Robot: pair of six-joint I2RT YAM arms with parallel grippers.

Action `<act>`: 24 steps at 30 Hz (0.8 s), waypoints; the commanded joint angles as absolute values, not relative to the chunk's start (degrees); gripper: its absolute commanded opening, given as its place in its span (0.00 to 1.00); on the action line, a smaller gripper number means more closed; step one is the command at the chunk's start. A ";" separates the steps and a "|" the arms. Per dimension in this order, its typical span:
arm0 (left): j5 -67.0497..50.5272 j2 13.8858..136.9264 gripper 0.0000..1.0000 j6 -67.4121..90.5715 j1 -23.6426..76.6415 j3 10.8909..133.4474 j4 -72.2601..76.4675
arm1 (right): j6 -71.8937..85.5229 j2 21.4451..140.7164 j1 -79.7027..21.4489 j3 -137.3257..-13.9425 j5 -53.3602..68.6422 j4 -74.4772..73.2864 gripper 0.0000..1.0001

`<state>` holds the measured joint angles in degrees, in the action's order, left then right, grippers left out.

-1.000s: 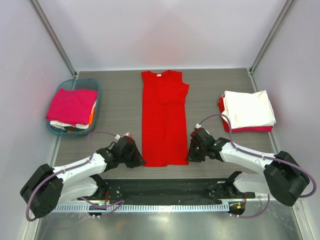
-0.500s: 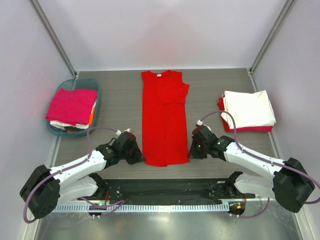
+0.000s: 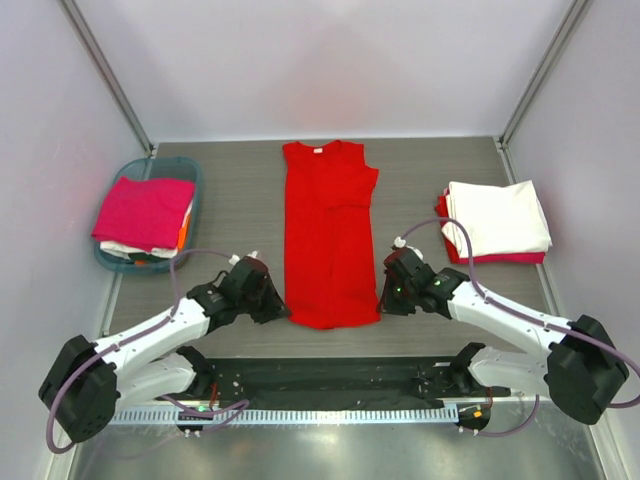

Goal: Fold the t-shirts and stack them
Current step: Fold the tshirt

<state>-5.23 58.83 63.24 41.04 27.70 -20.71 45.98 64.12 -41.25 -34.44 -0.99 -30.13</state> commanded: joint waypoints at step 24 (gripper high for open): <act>-9.84 95.00 0.00 49.04 18.46 67.84 -21.01 | 31.55 102.20 -18.29 -78.04 7.03 -31.03 0.01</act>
